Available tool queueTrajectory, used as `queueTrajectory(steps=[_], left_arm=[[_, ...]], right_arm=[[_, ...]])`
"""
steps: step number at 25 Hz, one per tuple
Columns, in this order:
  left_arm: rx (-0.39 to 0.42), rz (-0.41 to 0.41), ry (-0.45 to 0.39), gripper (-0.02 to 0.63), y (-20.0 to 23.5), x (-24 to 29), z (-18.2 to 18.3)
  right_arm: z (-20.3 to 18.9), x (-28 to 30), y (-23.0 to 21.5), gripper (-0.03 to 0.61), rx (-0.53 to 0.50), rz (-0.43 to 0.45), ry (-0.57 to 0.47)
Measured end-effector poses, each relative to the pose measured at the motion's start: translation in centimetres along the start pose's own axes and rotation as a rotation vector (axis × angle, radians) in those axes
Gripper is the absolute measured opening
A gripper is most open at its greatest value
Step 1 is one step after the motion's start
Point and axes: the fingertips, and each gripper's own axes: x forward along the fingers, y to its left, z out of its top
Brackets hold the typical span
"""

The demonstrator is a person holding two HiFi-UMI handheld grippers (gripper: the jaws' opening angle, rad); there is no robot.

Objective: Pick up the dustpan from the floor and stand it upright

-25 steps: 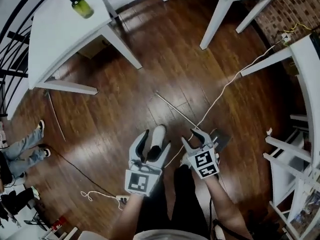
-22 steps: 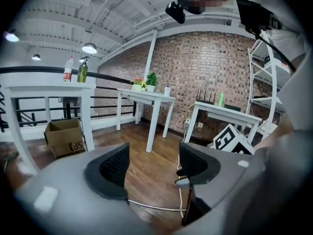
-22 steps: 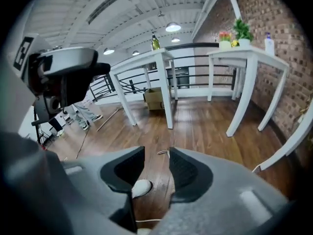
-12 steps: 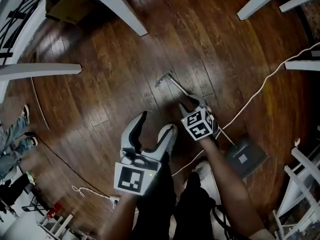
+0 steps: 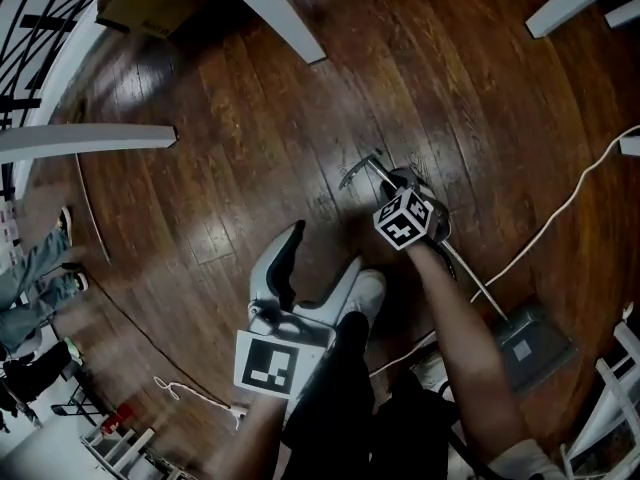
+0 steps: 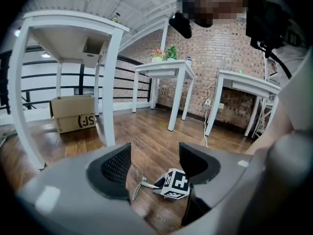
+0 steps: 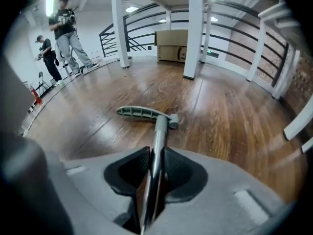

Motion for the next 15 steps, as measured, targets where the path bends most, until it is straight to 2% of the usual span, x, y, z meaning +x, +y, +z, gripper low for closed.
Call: queueTrajectory(steps=[3,5,8,11,15], left_arm=[[-0.019,0.003,-0.02,0.326,-1.5,-0.9,4.0],[-0.028,-0.019,-0.044,0.312,-3.8,-2.1,8.0],[-0.052,-0.089,-0.087,0.308,-8.6,-4.3,15.1],[-0.038,-0.159,-0.106,0.307,-15.8,-7.0,22.1],[0.025,-0.312,-0.102,0.298,-28.4,-10.6,29.0]], right_arm=[[2.7,-6.7,-0.4,0.078,0.053,0.003,-0.085],[5.1,-14.9,-1.6,0.074,0.096,-0.013,-0.18],[6.6,-29.1,-4.0,0.069,0.149,-0.114,-0.262],[4.3,-43.1,-6.0,0.069,0.23,-0.223,-0.293],[-2.8,-59.5,-8.7,0.067,0.372,-0.398,-0.317]])
